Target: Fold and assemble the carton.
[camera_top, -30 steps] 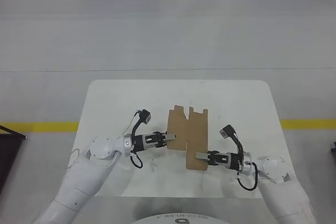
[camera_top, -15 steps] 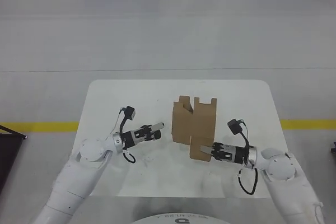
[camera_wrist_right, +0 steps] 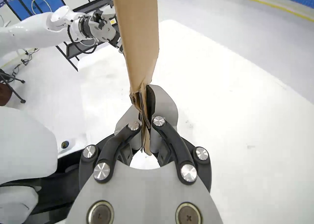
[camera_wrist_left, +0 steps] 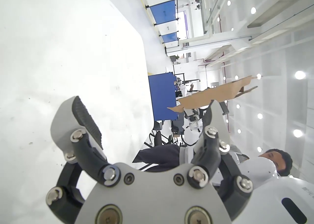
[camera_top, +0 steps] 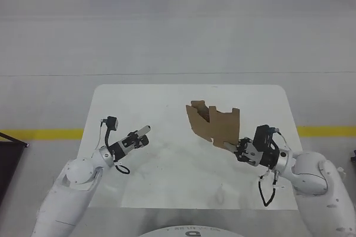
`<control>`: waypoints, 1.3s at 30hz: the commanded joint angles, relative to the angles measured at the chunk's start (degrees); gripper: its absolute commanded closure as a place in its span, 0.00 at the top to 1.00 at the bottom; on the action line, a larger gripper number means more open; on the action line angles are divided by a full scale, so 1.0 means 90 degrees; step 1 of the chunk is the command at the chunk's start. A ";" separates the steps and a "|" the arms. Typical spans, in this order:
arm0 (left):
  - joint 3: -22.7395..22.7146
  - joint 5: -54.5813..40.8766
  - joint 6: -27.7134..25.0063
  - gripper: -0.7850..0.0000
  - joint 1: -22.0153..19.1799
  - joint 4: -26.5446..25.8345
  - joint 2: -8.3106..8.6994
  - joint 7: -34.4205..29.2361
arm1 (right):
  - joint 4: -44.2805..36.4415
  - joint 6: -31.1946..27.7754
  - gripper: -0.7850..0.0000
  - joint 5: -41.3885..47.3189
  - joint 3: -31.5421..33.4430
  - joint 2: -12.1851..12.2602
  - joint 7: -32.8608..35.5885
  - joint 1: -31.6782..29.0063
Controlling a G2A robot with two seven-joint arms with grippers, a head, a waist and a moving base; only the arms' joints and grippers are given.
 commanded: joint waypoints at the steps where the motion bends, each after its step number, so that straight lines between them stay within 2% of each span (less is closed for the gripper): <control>1: 0.0001 0.0003 0.0000 1.00 -0.0002 0.0002 0.0000 -0.0005 | 0.0010 0.0013 0.00 0.0056 -0.0007 0.0000 0.0057 -0.0002; 9: 0.0001 0.0003 0.0000 1.00 -0.0002 0.0002 0.0000 -0.0005 | -0.0074 -0.0005 0.00 0.0029 -0.0045 0.0002 -0.0069 0.0038; 13: 0.0001 0.0003 0.0000 1.00 -0.0002 0.0002 0.0000 -0.0005 | -0.0217 -0.0503 0.00 -0.0370 0.0018 0.0023 -0.0481 0.0038; 18: 0.0001 0.0003 0.0000 1.00 -0.0002 0.0002 0.0000 -0.0005 | -0.0683 -0.0503 0.00 -0.1418 -0.0042 0.0126 -0.1393 -0.0150; 26: 0.0001 0.0003 0.0000 1.00 -0.0002 0.0002 0.0000 -0.0005 | -0.1028 -0.0503 0.00 -0.3735 0.0190 0.0376 -0.3020 -0.0575; 30: 0.0001 0.0003 0.0000 1.00 -0.0002 0.0002 0.0000 -0.0005 | -0.1021 -0.0503 0.00 -0.4503 0.0205 0.0460 -0.3682 -0.0777; 34: 0.0007 0.0014 0.0010 1.00 -0.0002 -0.0011 -0.0002 0.0038 | -0.0745 -0.0479 0.00 -0.4621 0.0164 0.0486 -0.3955 -0.0851; 39: -0.0004 0.0687 -0.0016 1.00 -0.0021 -0.0397 0.0029 0.0110 | -0.0462 -0.0289 0.00 -0.4131 -0.0055 0.0475 -0.3621 -0.0784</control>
